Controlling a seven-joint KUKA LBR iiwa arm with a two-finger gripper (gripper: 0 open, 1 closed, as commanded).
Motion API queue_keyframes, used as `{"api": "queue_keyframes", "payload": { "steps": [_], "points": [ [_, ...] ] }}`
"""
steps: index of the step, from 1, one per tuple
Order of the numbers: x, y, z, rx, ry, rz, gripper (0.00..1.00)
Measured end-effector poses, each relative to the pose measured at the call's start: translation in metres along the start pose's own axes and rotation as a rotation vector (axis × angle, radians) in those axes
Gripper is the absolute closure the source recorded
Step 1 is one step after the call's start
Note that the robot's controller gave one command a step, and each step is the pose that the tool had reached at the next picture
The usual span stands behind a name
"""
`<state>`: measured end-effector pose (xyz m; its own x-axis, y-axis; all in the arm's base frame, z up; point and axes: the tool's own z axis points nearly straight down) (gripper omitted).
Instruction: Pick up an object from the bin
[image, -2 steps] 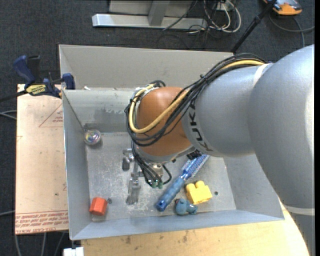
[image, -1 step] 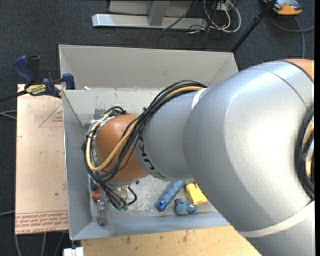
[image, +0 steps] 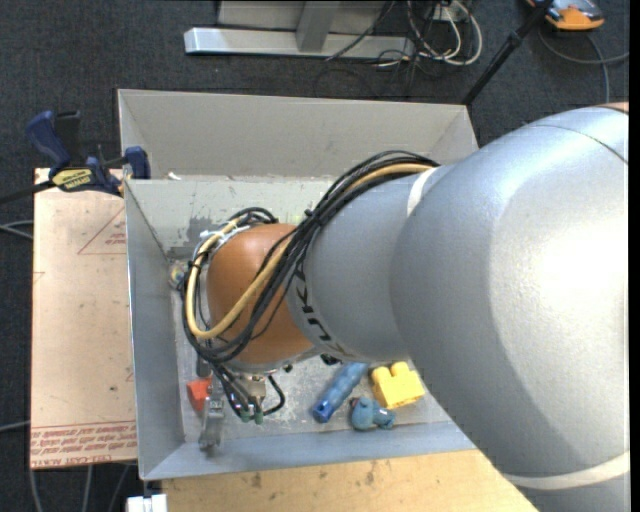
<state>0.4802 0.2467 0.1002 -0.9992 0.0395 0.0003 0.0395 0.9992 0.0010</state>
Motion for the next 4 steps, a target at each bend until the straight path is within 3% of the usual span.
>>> {"api": "queue_keyframes", "payload": {
  "steps": [1,2,3,4],
  "points": [
    [0.0,0.004,0.0,-0.002,-0.006,-0.402,0.0],
    [-0.008,0.001,0.027,-0.002,-0.016,-0.6,0.0],
    [-0.011,0.003,0.026,-0.002,-0.011,-0.597,0.0],
    [-0.008,0.002,0.027,-0.001,-0.002,-0.597,1.0]
  ]
}}
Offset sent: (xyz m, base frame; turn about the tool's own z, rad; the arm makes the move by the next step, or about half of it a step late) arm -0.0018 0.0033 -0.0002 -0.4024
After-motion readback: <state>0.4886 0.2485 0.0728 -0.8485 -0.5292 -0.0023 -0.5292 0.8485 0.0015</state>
